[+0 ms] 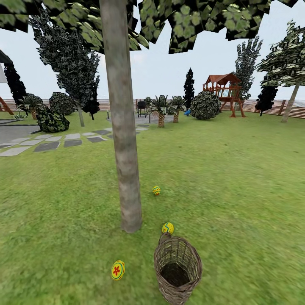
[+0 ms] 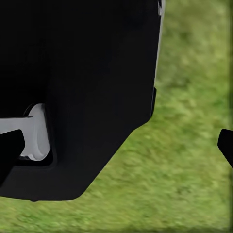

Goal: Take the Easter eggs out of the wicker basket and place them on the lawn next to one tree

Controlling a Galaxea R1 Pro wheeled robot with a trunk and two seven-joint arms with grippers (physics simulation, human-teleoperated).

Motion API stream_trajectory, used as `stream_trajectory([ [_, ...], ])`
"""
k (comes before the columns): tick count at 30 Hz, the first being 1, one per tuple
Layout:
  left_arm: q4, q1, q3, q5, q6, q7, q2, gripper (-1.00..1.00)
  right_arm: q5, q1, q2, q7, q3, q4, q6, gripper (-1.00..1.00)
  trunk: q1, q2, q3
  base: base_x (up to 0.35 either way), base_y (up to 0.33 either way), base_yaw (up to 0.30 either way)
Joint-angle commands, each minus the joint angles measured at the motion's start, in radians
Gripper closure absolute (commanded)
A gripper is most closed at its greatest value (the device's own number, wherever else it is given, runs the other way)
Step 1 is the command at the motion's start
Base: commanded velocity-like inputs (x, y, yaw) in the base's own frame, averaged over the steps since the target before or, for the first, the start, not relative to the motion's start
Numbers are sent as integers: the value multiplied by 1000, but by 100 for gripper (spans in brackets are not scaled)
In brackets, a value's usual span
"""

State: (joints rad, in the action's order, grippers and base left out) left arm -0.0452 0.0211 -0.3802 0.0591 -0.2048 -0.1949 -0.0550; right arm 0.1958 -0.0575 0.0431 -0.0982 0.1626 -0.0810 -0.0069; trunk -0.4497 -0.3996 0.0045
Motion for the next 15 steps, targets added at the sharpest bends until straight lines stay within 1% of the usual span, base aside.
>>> stream_trajectory([
  [1, 1, 0, -9, 6, -4, -3, -1, -100, 10, -1, 1, -2, 8, -2, -1, -100, 0, 0, 0, 0, 0, 0],
  [15, 2, 0, -10, 5, -5, -3, 0, -100, 10, -1, 3, -2, 8, -2, -1, -100, 0, 0, 0, 0, 0, 0],
])
